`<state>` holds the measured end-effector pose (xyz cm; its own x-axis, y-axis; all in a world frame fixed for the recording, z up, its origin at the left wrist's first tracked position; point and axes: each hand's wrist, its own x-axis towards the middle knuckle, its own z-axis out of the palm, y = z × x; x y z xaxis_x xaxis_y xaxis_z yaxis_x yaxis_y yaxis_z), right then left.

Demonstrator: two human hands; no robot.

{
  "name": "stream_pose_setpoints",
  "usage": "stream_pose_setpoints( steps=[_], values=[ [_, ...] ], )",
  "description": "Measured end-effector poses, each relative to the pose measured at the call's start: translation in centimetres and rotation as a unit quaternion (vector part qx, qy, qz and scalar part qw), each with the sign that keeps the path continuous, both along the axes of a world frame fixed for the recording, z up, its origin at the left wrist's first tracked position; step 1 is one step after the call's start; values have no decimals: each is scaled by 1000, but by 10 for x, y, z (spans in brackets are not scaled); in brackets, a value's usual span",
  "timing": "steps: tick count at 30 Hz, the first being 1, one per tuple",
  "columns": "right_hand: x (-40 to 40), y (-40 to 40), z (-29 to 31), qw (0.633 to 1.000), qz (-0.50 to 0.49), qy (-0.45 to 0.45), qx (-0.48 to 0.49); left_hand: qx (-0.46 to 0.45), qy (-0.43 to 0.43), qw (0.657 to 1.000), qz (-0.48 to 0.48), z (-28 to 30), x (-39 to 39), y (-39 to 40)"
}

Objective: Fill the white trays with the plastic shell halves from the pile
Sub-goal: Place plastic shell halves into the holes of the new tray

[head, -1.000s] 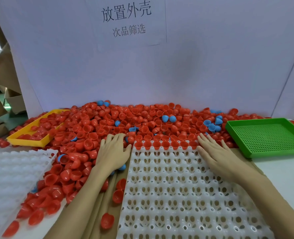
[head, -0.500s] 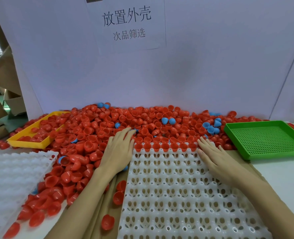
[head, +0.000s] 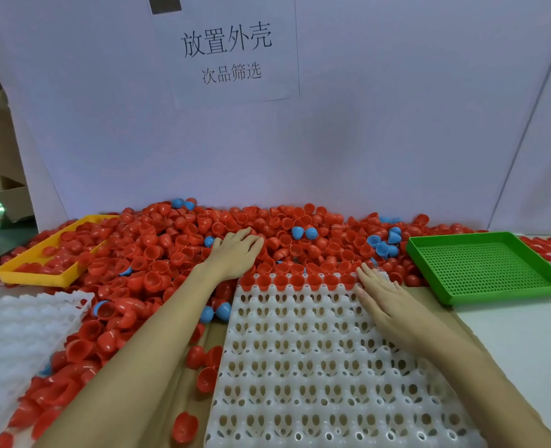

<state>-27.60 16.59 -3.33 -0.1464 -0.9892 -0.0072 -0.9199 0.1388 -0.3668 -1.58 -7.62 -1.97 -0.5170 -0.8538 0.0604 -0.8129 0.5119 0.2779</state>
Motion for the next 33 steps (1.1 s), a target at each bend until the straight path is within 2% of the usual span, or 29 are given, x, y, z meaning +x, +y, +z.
stream_pose_setpoints(
  steps=[6,12,19,25,29,33],
  values=[
    [0,-1,-2,1000,0,6,-4,-62,34,997,18,-22,-3,5],
    [3,1,0,1000,3,4,-4,-53,41,997,35,-10,15,3],
    [5,1,2,1000,4,16,-1,-58,222,970,83,4,39,14],
    [3,0,-1,1000,3,10,-8,-90,305,943,93,1,55,26],
    [2,-1,-3,1000,3,12,-11,-120,385,910,96,7,59,42],
    [2,0,-3,1000,2,7,-11,-91,475,873,64,13,56,80]
  ],
)
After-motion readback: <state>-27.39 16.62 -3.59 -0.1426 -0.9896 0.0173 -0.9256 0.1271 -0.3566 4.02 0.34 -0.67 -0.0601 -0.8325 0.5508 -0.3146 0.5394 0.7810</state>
